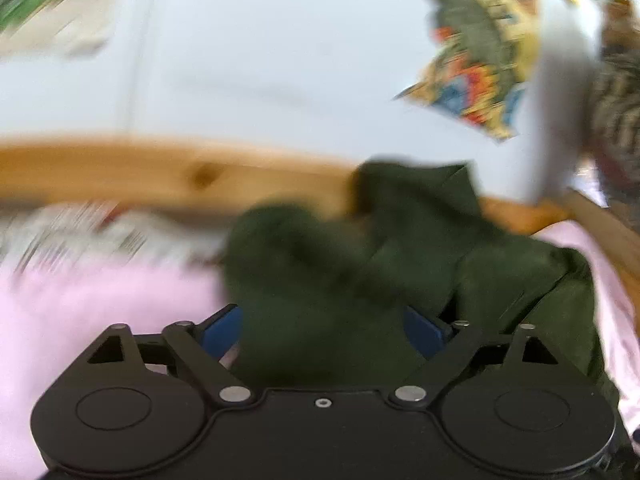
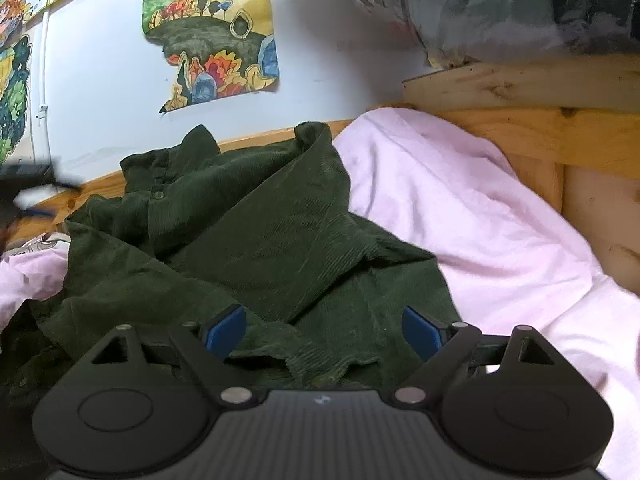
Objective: Fold large clothes
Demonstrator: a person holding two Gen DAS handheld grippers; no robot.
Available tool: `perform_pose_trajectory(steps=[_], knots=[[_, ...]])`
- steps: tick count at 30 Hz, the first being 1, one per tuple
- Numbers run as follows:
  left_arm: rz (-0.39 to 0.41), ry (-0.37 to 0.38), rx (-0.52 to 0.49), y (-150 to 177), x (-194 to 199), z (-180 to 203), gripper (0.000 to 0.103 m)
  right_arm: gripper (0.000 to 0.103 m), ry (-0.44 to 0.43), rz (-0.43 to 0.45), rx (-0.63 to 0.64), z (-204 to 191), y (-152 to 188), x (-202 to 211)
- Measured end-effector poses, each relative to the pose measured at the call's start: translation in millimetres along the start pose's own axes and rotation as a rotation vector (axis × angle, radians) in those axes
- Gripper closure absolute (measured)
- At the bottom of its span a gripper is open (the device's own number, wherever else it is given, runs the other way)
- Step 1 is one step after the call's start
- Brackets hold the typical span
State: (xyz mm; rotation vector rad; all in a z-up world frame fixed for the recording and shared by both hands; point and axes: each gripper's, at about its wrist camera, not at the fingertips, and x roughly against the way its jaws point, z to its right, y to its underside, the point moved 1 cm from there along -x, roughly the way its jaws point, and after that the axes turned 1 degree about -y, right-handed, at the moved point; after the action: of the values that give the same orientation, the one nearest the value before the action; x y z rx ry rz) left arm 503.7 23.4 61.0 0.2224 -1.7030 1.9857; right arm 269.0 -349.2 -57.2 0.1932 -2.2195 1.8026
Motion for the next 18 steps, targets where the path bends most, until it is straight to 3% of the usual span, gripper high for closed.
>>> perform_pose_trajectory(steps=[3, 5, 9, 10, 12, 14, 15, 17, 18], knots=[[0.045, 0.02, -0.063, -35.6, -32.3, 31.0, 0.007, 0.009, -0.001, 0.008, 0.008, -2.3, 0.4, 0.9], [0.048, 0.027, -0.041, -53.2, -54.8, 42.8, 0.005, 0.008, 0.001, 0.011, 0.008, -2.2, 0.3, 1.2], [0.044, 0.095, 0.177, -81.5, -87.1, 47.1, 0.002, 0.007, -0.001, 0.013, -0.006, -0.6, 0.7, 1.1], [0.024, 0.073, 0.222, -88.0, -96.2, 49.5, 0.004, 0.007, -0.003, 0.015, -0.009, -0.2, 0.6, 1.2], [-0.078, -0.034, 0.276, -94.5, -116.2, 55.4, 0.019, 0.007, -0.006, 0.019, -0.014, 0.2, 1.0, 1.8], [-0.15, -0.04, 0.311, -95.7, -128.1, 58.8, 0.054, 0.006, -0.011, 0.021, -0.018, 0.1, 1.6, 2.3], [-0.16, -0.055, 0.329, -93.9, -129.5, 61.0, 0.059, 0.006, -0.015, 0.022, -0.02, -0.3, 2.0, 2.8], [-0.112, -0.034, 0.337, -89.4, -123.8, 64.9, 0.089, 0.006, -0.021, 0.023, -0.021, -1.3, 2.7, 3.6], [-0.079, -0.024, 0.335, -86.9, -118.5, 66.8, 0.09, 0.006, -0.023, 0.024, -0.021, -1.9, 3.0, 4.2]])
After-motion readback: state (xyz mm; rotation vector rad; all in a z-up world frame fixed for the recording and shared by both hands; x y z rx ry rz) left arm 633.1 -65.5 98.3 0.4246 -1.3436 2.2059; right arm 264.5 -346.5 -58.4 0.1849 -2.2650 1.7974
